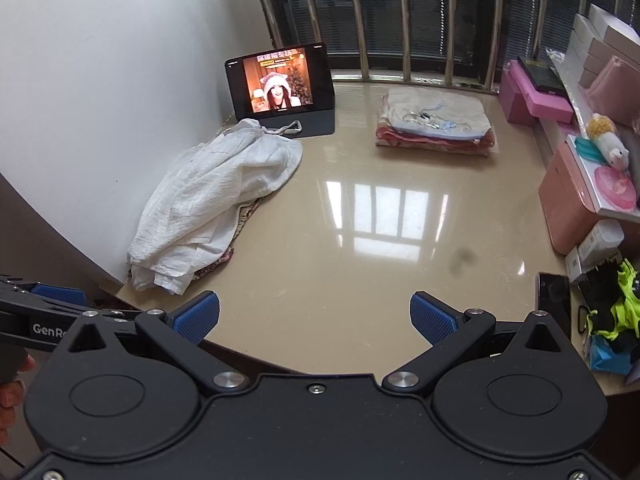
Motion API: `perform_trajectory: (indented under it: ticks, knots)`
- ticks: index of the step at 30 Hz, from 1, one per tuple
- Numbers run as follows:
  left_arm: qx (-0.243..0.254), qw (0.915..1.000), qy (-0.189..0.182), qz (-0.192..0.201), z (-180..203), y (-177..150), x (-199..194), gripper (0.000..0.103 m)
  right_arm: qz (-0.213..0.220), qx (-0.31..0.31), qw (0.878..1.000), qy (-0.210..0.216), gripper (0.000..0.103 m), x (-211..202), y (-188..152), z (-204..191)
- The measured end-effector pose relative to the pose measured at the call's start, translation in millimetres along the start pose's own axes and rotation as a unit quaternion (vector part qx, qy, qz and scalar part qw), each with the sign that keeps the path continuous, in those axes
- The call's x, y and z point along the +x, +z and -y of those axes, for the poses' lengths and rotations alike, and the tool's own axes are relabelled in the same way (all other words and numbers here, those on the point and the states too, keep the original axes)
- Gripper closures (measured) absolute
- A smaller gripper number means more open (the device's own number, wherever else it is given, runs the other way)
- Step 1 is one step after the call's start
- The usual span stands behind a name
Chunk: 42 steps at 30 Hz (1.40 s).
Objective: Fold clothes
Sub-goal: 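Move both grippers toward the crumpled white dress by the wall, then grasp the white dress with the right gripper while the left gripper grasps it too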
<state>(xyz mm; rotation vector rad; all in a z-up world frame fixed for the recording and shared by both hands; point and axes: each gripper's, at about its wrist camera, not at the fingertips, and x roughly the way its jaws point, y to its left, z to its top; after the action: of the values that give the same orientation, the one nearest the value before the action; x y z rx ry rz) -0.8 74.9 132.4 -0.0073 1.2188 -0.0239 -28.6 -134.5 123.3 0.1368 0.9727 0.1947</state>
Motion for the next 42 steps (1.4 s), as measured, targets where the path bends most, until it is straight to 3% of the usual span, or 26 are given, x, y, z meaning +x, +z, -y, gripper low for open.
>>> perform_trajectory:
  ticks: [17,27,42]
  knots:
    - [-0.045,0.9984,0.032,0.007,-24,7,24,0.0,-0.019,-0.041,0.999,0.014,0.0,35,3,-23]
    - [-0.053,0.9952,0.076,0.03,-54,25,42,0.0,-0.022,-0.064,0.997,0.038,0.0,64,16,-49]
    - [-0.103,0.9796,0.171,0.023,-128,0,78,0.0,-0.02,-0.136,0.987,0.085,0.0,134,27,-106]
